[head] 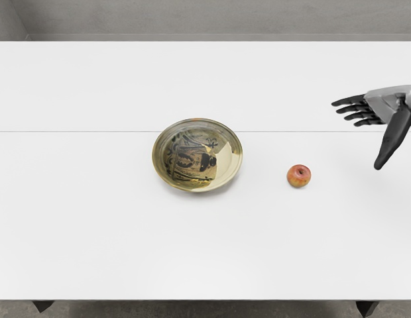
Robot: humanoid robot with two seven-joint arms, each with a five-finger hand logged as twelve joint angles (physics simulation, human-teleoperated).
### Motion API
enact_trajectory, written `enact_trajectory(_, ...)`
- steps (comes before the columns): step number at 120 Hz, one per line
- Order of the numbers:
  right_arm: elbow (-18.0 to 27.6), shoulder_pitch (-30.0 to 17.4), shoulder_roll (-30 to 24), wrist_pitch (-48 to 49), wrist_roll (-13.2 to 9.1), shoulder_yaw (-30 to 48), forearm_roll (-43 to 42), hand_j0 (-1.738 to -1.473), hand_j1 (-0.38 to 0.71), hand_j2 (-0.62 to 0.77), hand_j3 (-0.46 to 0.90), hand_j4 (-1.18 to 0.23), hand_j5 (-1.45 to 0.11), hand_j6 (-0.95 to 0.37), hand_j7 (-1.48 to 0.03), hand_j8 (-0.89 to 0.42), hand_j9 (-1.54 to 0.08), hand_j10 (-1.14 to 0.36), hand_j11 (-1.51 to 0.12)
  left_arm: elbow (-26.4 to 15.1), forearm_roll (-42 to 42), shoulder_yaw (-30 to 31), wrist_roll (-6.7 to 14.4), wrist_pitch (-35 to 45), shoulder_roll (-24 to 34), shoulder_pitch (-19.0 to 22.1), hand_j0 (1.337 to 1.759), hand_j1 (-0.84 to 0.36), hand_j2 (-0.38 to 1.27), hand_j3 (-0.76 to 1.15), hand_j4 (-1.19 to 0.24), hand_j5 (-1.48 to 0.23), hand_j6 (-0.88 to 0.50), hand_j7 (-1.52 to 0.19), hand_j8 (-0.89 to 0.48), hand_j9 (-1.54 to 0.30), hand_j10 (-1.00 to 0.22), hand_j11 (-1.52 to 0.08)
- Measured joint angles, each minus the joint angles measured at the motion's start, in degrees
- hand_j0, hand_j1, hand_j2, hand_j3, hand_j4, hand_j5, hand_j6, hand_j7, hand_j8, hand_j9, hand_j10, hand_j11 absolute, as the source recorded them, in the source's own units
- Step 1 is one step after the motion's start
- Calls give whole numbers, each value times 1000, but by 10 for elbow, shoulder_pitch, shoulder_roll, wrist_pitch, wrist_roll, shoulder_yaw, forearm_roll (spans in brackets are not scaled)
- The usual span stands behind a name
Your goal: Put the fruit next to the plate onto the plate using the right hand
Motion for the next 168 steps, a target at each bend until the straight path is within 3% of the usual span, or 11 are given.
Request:
enact_trajectory(34, 2, 10, 1, 0, -3, 4, 0, -1658, -349, 0, 0, -5, -1, -6, 0, -5, 0, -4, 0, 0, 0, 0, 0, 0, 0, 0, 1658, 349, 0, 0, 0, 0, 0, 0, 0, 0, 0, 0)
enact_trajectory(43, 11, 22, 2, 0, -22, 5, 0, -1658, -349, 0, 0, -5, -1, -6, 0, -5, 0, -4, 0, 0, 0, 0, 0, 0, 0, 0, 1658, 349, 0, 0, 0, 0, 0, 0, 0, 0, 0, 0)
enact_trajectory(58, 39, 37, 4, 0, -77, 5, -1, -1658, -349, 0, 0, -5, -1, -6, 0, -5, 0, -4, 0, 0, 0, 0, 0, 0, 0, 0, 1658, 349, 0, 0, 0, 0, 0, 0, 0, 0, 0, 0)
enact_trajectory(75, 87, 42, 1, 0, -99, 5, -8, -1658, -349, 0, 0, -5, -1, -6, 0, -5, 0, -4, 0, 0, 0, 0, 0, 0, 0, 0, 1658, 349, 0, 0, 0, 0, 0, 0, 0, 0, 0, 0)
enact_trajectory(99, 167, 42, -2, 0, -105, 5, -40, -1658, -349, 0, 0, -5, -1, -7, 0, -5, 0, -4, 0, 0, 0, 0, 0, 0, 0, 0, 1658, 349, 0, 0, 0, 0, 0, 0, 0, 0, 0, 0)
enact_trajectory(119, 222, 40, 11, -55, -106, 5, -125, -1658, -349, 0, 0, -5, -1, -7, 0, -6, 0, -4, 0, 0, 0, 0, 0, 0, 0, 0, 1658, 349, 0, 0, 0, 0, 0, 0, 0, 0, 0, 0)
enact_trajectory(140, 241, 17, 73, -113, -106, 5, -251, -1658, -349, 0, 0, -5, -1, -7, 0, -5, 0, -4, 0, 0, 0, 0, 0, 0, 0, 0, 1658, 349, 0, 0, 0, 0, 0, 0, 0, 0, 0, 0)
enact_trajectory(168, 258, -30, 107, -168, -106, 5, -369, -1658, -349, 1, 0, -5, -1, -6, 0, -5, 0, -4, 0, 0, 0, 0, 0, 0, 0, 0, 1658, 349, 0, 0, 0, 0, 0, 0, 0, 0, 0, 0)
